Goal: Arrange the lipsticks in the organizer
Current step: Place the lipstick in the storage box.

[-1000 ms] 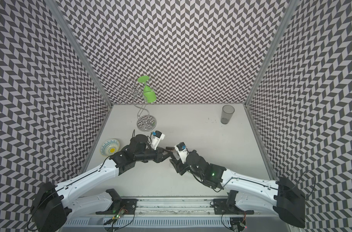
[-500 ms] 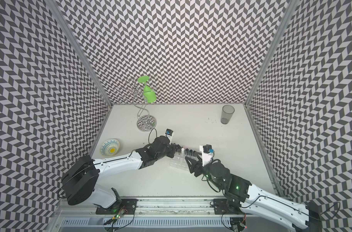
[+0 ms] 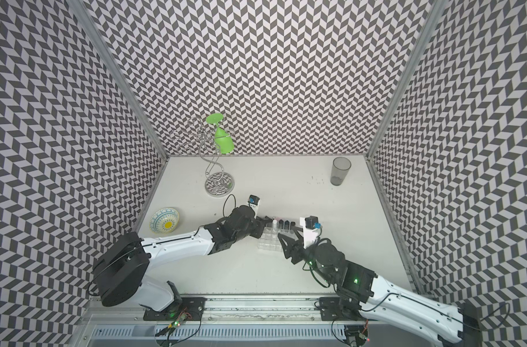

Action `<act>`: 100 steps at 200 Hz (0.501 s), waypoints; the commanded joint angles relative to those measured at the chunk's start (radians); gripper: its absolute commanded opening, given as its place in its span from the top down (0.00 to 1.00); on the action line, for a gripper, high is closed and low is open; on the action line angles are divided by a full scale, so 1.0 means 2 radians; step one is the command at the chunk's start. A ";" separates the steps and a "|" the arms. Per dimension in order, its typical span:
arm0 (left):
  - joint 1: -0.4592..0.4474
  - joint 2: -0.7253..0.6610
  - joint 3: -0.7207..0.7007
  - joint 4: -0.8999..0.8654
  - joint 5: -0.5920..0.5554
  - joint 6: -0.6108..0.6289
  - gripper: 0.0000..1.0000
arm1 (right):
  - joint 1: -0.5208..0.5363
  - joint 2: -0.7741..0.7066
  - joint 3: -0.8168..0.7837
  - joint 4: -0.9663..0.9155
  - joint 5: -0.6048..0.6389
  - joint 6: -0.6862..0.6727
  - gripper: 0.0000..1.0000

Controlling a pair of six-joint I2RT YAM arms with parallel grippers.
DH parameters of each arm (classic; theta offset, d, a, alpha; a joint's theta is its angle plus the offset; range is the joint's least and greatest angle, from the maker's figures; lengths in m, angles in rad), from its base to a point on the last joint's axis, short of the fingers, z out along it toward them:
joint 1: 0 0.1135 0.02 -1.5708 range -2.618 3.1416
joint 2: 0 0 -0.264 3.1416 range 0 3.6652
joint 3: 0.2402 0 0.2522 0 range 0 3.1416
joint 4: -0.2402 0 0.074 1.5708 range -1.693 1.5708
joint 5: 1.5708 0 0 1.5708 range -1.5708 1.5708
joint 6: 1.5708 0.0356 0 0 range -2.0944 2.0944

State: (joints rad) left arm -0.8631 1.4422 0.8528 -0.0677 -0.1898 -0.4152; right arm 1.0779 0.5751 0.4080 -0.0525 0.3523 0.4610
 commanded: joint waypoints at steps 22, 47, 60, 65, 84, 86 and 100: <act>0.004 0.001 -0.002 0.029 0.003 0.009 1.00 | 0.002 -0.003 -0.007 0.019 0.008 0.000 0.32; 0.002 0.012 -0.011 0.034 0.008 0.009 1.00 | 0.002 -0.004 -0.009 0.021 0.008 -0.003 0.32; 0.000 0.021 -0.017 0.042 0.010 0.009 1.00 | 0.002 -0.005 -0.010 0.020 0.009 -0.002 0.32; 0.000 0.026 -0.017 0.042 0.010 0.009 1.00 | 0.002 -0.005 -0.010 0.019 0.010 -0.003 0.32; -0.003 0.038 -0.017 0.046 0.009 0.009 1.00 | 0.002 -0.009 -0.011 0.018 0.011 -0.003 0.32; -0.003 0.039 -0.017 0.047 0.010 0.009 1.00 | 0.002 -0.009 -0.010 0.017 0.011 -0.003 0.32; -0.007 0.041 -0.019 0.049 0.014 0.009 1.00 | 0.002 -0.011 -0.011 0.017 0.011 -0.001 0.32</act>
State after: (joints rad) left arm -0.8646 1.5055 0.8326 0.0097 -0.1806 -0.4026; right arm 1.0779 0.5732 0.3916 -0.0525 0.3542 0.4606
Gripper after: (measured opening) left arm 0.237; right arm 0.683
